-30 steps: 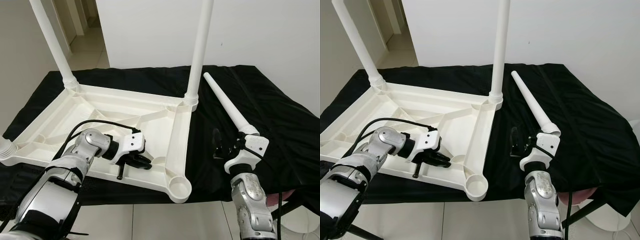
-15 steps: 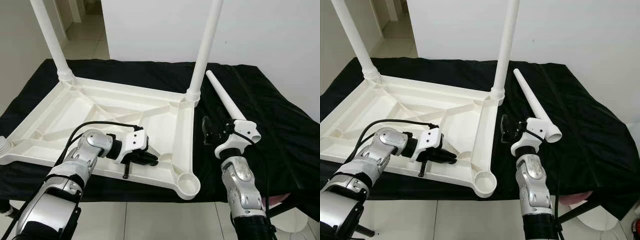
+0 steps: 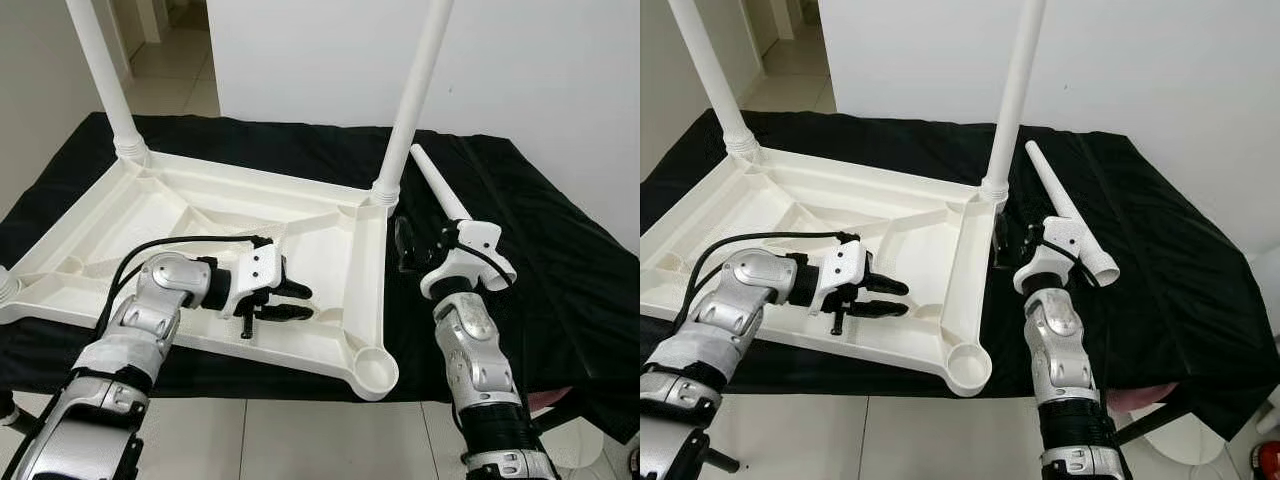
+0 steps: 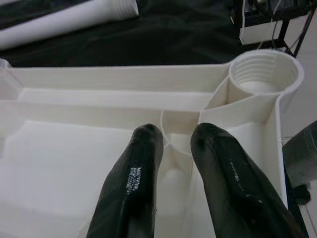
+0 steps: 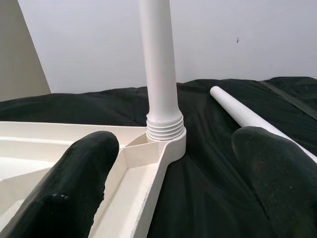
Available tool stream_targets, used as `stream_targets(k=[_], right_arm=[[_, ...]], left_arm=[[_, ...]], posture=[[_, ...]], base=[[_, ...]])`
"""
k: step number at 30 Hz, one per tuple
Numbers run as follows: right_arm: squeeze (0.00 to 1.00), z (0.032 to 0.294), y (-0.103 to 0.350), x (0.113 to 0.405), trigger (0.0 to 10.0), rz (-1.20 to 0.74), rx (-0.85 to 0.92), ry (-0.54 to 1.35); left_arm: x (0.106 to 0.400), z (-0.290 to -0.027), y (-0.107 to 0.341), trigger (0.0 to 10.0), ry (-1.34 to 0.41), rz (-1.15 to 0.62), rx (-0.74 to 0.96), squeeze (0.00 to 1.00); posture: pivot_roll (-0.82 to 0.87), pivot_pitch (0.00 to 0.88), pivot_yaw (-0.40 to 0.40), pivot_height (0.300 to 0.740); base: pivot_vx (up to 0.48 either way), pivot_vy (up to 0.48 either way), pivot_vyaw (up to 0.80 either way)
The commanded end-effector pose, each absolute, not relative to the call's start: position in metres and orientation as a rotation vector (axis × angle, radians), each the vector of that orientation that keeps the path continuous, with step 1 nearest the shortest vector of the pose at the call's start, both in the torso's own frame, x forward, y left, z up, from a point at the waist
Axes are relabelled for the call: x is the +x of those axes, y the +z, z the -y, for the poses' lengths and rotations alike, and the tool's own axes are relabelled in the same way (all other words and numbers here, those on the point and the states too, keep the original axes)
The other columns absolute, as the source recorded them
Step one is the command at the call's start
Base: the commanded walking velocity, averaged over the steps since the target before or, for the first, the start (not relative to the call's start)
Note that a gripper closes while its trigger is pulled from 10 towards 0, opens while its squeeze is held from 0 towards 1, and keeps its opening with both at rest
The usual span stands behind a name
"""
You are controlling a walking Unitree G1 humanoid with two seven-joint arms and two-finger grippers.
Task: Building children table
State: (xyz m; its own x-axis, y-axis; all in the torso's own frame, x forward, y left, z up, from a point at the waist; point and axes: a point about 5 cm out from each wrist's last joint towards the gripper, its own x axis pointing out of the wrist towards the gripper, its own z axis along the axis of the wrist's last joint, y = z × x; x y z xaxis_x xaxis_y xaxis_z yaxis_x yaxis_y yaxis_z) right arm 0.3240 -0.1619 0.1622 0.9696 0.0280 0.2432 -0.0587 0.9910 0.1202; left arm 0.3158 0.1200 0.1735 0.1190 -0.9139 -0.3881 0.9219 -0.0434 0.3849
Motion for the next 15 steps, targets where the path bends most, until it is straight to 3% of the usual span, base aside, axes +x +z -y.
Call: stream_targets(k=[1,11,15], right_arm=[[0.0,0.167,0.161,0.326,10.0,0.246,0.132,0.031],[0.0,0.192,0.161,0.343,10.0,0.186,0.079,-0.13],[0.0,0.218,0.165,0.35,10.0,0.169,0.059,-0.256]], left_arm=[[0.331,-0.123,0.189,10.0,-1.176,0.103,0.589,0.0],[0.352,-0.13,0.214,10.0,-0.887,0.176,0.442,0.0],[0.348,-0.125,0.222,10.0,-0.8,0.156,0.334,0.0]], posture=[[0.03,0.0,-0.093,0.74],[0.01,0.0,-0.065,0.74],[0.0,0.0,-0.064,0.74]], base=[[0.0,0.0,0.0],[0.0,0.0,0.0],[0.0,0.0,0.0]])
